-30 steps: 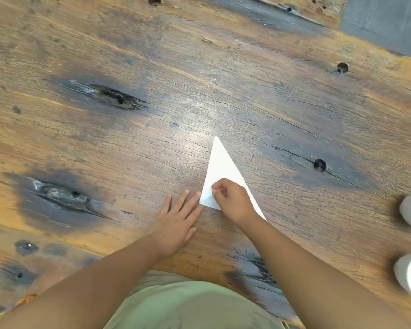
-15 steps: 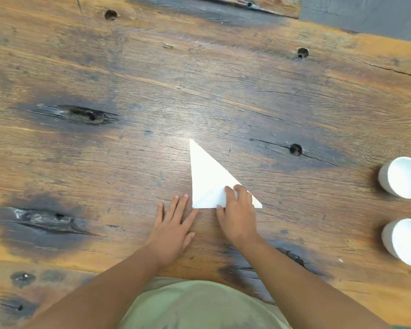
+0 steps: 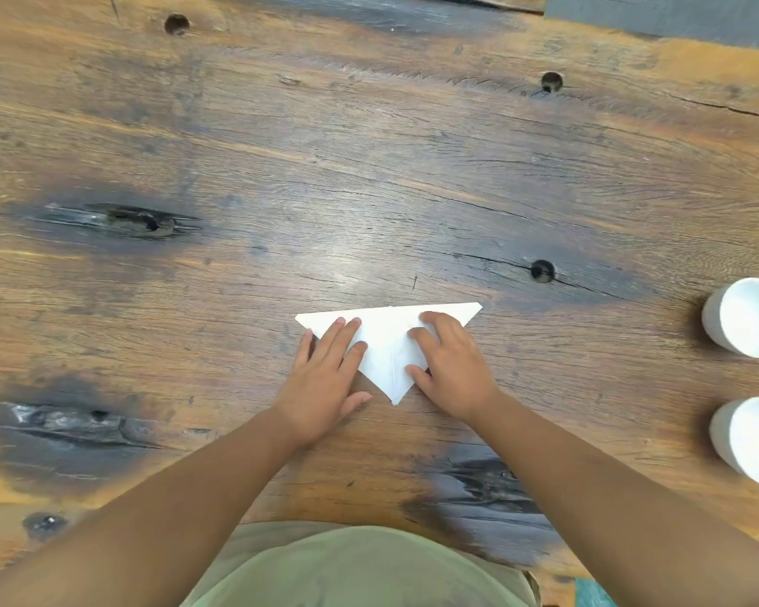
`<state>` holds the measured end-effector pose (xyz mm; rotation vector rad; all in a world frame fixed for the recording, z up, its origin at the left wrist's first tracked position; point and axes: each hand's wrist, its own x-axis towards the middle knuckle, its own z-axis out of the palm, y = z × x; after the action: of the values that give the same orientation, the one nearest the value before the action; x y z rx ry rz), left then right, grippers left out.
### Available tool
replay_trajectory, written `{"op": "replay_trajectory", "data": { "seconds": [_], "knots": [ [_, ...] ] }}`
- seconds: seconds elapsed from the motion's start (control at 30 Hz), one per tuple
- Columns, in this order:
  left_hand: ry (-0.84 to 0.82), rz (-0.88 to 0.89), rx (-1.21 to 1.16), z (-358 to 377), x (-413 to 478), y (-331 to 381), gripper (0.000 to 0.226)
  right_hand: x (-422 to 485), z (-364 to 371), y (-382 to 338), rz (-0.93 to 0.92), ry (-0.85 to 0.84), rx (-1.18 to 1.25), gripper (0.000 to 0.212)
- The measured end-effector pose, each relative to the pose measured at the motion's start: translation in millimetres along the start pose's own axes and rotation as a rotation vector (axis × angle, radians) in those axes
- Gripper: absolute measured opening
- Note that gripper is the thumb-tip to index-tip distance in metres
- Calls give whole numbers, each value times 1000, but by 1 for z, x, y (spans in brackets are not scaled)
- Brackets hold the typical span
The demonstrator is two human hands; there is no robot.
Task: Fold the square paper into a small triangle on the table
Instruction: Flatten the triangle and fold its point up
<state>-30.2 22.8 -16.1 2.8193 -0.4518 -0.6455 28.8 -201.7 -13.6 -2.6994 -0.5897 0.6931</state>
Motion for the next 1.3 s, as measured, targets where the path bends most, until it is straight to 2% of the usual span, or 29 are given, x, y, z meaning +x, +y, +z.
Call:
{"op": "replay_trajectory", "data": {
  "seconds": [0.17, 0.37, 0.77, 1.17, 1.3],
  "knots": [
    [-75, 40, 27, 3, 28, 5, 79, 5, -2, 9, -62, 50, 0, 50],
    [-130, 101, 57, 3, 51, 12, 92, 9, 3, 8, -115, 0, -6, 75],
    [-101, 113, 63, 7, 53, 6, 98, 12, 14, 17, -157, -28, -109, 85],
    [-172, 83, 75, -2, 54, 12, 98, -14, 0, 75, 107, 12, -98, 83],
    [-175, 81, 68, -3, 54, 12, 98, -21, -4, 87, 137, 12, -91, 84]
  ]
}}
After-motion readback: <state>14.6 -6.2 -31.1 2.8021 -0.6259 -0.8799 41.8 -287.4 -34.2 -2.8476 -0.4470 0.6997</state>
